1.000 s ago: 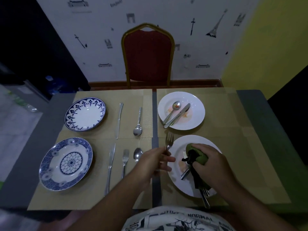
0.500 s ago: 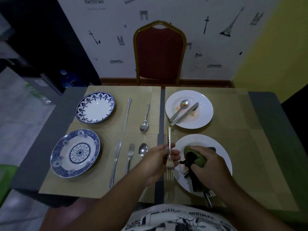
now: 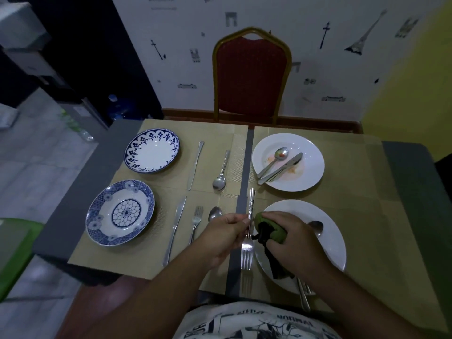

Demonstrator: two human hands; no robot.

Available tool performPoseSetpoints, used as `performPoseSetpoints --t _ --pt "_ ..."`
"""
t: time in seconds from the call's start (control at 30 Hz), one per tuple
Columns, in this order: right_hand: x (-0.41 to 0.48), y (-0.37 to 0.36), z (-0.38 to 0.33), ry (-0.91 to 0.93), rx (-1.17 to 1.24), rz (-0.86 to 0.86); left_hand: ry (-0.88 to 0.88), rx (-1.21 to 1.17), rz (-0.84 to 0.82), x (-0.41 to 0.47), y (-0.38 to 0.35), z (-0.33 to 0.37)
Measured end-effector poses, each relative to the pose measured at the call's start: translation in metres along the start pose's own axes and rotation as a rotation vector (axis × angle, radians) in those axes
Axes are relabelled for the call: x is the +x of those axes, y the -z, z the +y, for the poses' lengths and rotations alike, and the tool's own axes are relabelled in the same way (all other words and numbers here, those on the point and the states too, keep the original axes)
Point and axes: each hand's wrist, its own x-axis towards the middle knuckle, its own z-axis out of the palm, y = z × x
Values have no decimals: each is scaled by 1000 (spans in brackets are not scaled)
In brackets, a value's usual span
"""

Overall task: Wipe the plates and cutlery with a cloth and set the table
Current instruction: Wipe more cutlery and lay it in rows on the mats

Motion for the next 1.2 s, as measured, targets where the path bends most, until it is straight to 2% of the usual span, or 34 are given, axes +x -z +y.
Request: performPoseSetpoints --t 0.2,0.43,0.63,0.9,1.0,1.07,1.13,1.2 --pt "22 -18 -10 31 -20 -29 -26 -9 94 16 25 5" --pt "70 -50 -42 1 -33 -30 -51 25 178 67 101 51" --pt "108 -75 -60 -74 -20 41 -59 186 212 133 142 93" --pt "129 -93 -59 -189 -45 80 -111 530 173 183 142 99" --pt "129 -95 -58 -205 -31 103 -249 785 190 174 146 98" --pt "127 -97 -58 -210 -26 105 -405 915 198 161 153 93" --pt "126 -100 -58 -203 -20 99 -603 1076 154 150 160 81" --pt "125 -104 -57 -190 -19 92 -696 1294 88 143 164 63"
